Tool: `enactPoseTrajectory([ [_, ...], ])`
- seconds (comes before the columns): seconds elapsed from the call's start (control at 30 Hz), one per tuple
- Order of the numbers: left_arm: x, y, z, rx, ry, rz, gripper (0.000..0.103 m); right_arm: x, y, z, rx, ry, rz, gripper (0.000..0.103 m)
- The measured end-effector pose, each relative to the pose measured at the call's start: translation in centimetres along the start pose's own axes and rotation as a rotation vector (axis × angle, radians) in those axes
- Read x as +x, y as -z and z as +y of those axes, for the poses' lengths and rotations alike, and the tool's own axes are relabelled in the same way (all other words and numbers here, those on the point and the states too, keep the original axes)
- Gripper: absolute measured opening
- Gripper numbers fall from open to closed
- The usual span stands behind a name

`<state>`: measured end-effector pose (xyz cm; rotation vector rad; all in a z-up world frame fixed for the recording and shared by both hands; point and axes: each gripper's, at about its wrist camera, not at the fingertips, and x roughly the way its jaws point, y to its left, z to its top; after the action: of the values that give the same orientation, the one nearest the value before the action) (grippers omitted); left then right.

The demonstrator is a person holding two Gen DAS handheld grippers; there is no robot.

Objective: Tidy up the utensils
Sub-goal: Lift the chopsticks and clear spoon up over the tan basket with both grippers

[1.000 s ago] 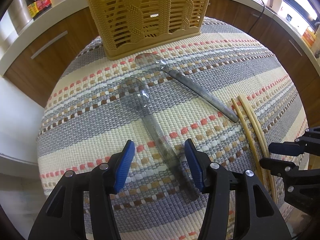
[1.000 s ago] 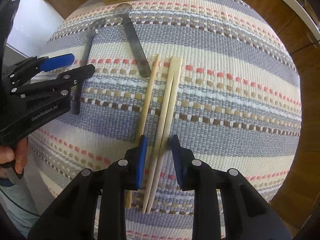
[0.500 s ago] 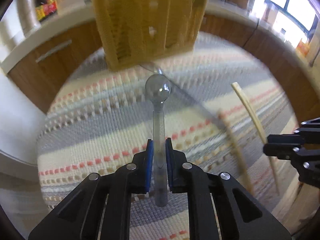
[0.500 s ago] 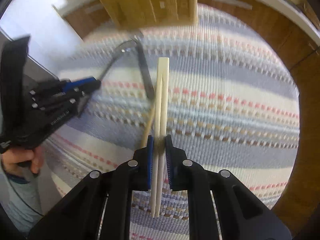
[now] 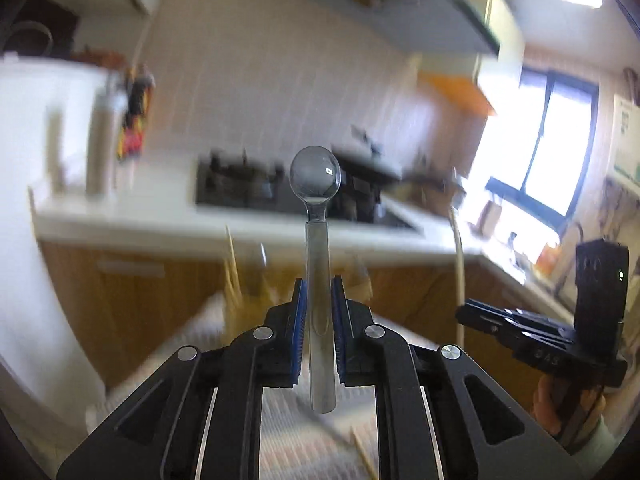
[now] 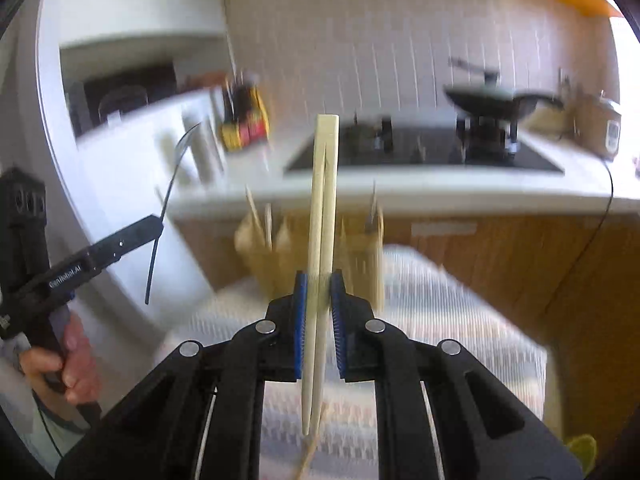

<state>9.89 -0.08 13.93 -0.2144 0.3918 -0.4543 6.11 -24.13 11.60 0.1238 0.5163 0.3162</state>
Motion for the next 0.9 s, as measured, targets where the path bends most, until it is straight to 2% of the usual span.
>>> enactPoseTrajectory([
  [0.1, 0.4, -1.7, 0.2, 0.008, -0.01, -0.117, 0.011, 0.1, -2.5, -0.3, 0.008, -0.015, -0.121, 0.01],
  [0.23, 2.5, -2.6, 0.4, -0.002, 0.028, -0.189, 0.011, 1.3, -5.4, -0.8, -0.016, -0.001, -0.267, 0.01],
  [0.3, 4.4, -2.4, 0.5, 0.014, 0.028, -0.212, 0.011, 2.4, -6.7, -0.8, -0.02, 0.006, -0.306, 0.01],
  [0.4, 6.6, -1.7, 1.2, 0.006, 0.043, -0.221, 0.011, 5.1, -7.4, -1.1, -0.01, 0.019, -0.334, 0.01],
  [0.53, 9.6, -0.4, 3.2, -0.026, 0.03, -0.214, 0.011, 9.3, -7.3, -1.3, -0.05, 0.077, -0.355, 0.01],
  [0.67, 12.0, 0.8, 4.9, -0.035, -0.01, -0.197, 0.011, 12.3, -6.6, -1.8, -0.065, 0.097, -0.353, 0.01],
  [0.9, 14.1, 2.7, 5.6, 0.022, -0.087, -0.189, 0.011, 15.6, -5.1, -2.0, -0.093, 0.134, -0.344, 0.01],
])
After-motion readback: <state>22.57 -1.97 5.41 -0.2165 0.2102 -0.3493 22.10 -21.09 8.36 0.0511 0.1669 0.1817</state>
